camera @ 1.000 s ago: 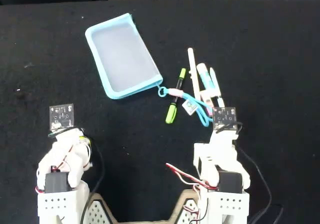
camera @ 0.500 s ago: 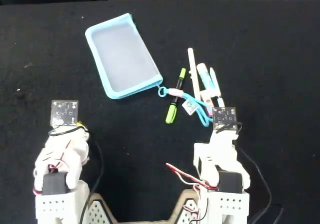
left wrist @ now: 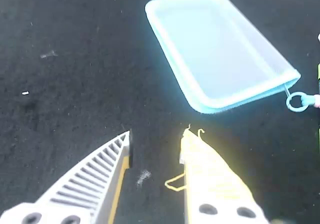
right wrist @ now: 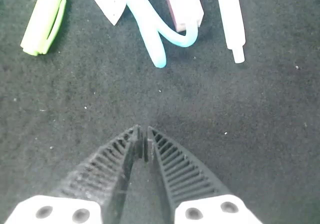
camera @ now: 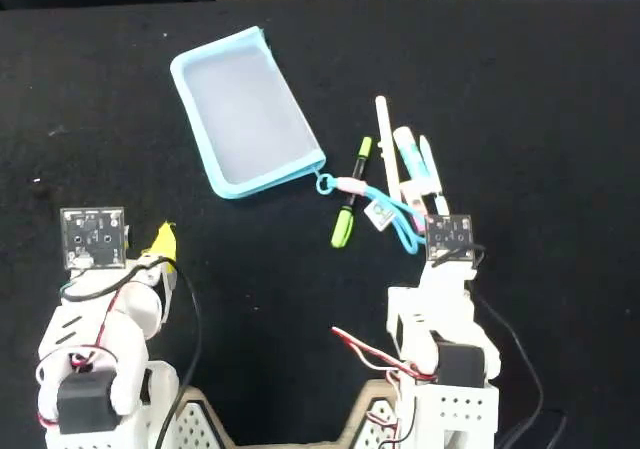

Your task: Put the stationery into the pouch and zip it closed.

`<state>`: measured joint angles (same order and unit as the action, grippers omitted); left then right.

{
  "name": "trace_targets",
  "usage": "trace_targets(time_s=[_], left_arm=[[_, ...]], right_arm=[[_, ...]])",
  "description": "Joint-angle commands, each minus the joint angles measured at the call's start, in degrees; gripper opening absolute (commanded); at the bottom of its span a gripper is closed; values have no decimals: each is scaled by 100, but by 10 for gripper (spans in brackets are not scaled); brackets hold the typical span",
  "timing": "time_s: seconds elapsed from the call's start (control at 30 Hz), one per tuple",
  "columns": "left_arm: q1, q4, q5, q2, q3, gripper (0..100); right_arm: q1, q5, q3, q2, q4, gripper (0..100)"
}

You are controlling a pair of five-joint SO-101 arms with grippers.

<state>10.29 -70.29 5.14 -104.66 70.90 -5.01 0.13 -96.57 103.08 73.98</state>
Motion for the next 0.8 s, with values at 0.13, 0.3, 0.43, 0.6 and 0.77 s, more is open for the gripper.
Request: trace_targets(time_s=[0.13,0.3,0.43,0.6,0.77], left_arm=[[-48,44,-105,9,-391,177],[-31,44,-79,18,-356,178],[-31,62,-70,141,-31,180],[-48,281,-70,1248,31,181],[-31,668,-88,2699,-356,179]], right_arm=[[-44,44,4,567,44,12],[-44,44,4,567,44,12],[-44,44,4,567,44,12],[-44,44,4,567,44,12],[-44,44,4,567,44,12]])
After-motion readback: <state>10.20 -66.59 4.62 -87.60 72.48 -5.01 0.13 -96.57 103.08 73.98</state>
